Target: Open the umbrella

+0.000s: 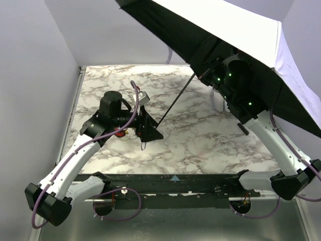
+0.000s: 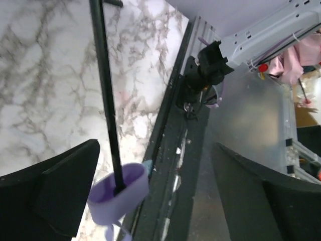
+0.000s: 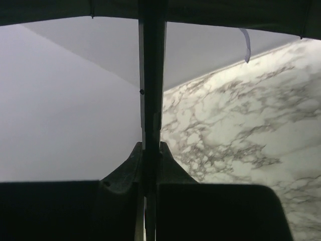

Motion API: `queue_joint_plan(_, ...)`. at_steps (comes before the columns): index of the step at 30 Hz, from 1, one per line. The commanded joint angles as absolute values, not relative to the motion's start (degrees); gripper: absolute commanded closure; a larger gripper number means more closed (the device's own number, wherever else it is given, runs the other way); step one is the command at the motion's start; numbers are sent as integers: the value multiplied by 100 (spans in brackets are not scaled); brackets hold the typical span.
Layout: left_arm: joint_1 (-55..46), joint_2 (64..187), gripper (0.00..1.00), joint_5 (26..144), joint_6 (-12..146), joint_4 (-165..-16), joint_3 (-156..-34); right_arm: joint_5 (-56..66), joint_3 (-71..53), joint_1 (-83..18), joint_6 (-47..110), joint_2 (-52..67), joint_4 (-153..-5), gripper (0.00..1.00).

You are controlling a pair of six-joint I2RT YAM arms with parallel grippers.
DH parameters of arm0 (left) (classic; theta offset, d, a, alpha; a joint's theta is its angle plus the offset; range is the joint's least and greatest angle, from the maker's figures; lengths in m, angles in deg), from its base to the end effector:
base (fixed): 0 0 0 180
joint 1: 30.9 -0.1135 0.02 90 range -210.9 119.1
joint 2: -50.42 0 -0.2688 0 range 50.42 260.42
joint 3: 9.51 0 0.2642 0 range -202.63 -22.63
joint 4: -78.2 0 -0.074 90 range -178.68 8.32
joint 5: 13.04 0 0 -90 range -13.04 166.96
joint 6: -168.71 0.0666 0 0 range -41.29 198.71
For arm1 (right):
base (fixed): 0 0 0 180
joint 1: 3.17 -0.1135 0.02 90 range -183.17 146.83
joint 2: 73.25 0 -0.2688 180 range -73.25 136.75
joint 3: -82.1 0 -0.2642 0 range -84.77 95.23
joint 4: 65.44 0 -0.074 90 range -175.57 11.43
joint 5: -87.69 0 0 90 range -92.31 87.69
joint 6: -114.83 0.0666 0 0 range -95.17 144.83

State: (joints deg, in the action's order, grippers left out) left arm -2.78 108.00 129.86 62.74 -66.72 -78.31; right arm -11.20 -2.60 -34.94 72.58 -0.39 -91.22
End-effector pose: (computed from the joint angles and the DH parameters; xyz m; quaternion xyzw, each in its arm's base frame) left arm 0.1862 -0.1597 0.3456 0.3211 0.7203 -0.5293 0.3127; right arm 0.2813 0.1621 0.4631 0.1535 0.7108 0.3942 0.5620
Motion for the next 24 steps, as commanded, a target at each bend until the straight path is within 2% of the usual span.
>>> queue_joint_plan(1,-402,10606,1,12782,7040,-6151,-8380,-1804,168,-3362,6354,-108,-9263,100)
queue_joint_plan(5,-594,10520,1,12693,7235,-5984,-8379,-1447,328,-3071,5417,-130,-9449,100)
queue_joint_plan(11,-693,10433,2,12681,7172,-6146,-8175,-52,917,-2339,4575,297,-10048,100)
queue_joint_plan(16,-751,10346,1,12636,7183,-6170,-8165,886,1743,-1465,4336,983,-10898,100)
queue_joint_plan(24,-863,10189,1,12626,7232,-6096,-7980,2235,1928,-713,3705,1462,-11258,100)
